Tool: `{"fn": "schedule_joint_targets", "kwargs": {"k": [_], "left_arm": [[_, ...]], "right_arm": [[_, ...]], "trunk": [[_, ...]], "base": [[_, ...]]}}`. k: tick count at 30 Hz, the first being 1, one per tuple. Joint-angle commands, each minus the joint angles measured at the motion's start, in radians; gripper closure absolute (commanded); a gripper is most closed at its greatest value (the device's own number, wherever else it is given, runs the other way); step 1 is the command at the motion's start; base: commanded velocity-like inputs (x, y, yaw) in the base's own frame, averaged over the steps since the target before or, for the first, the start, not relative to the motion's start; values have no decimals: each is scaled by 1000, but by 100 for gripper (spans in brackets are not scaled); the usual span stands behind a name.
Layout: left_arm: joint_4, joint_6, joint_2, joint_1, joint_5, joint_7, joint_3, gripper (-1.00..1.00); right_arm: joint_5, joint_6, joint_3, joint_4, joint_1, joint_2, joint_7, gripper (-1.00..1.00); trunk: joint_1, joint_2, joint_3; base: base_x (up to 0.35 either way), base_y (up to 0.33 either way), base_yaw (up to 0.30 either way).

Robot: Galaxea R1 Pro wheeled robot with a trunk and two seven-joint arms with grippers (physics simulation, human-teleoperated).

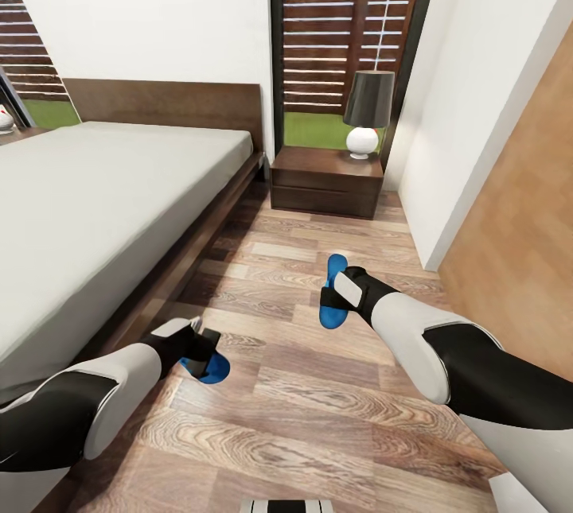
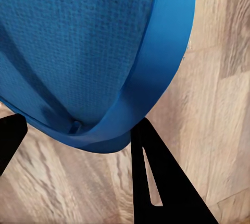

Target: In the bedroom, move the book from the bed onto either nightstand, and place the two sandals side by side next to the bed.

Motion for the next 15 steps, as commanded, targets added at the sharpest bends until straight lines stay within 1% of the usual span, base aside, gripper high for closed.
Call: {"fn": "schedule_joint_targets", "kwargs": {"k": [1, 8, 12, 15], "left_arm": [[1, 3, 0, -1, 6, 3, -9, 100], [12, 0, 1, 0, 7, 2, -7, 100], [17, -34, 1, 0, 7, 2, -7, 100], [22, -55, 0, 1, 8, 5, -7, 100]], "right_arm": [[-11, 5, 9, -2, 0, 0, -6, 100], [-11, 5, 10, -2, 0, 0, -6, 100], [-12, 5, 10, -2, 0, 0, -5, 100], [-12, 5, 10, -2, 0, 0, -4, 100]], "trunk": [[0, 0, -1], [0, 0, -1], [0, 0, -1], [1, -1, -12]], "base": [[0, 0, 0], [0, 0, 0], [0, 0, 0], [0, 0, 0]]}}
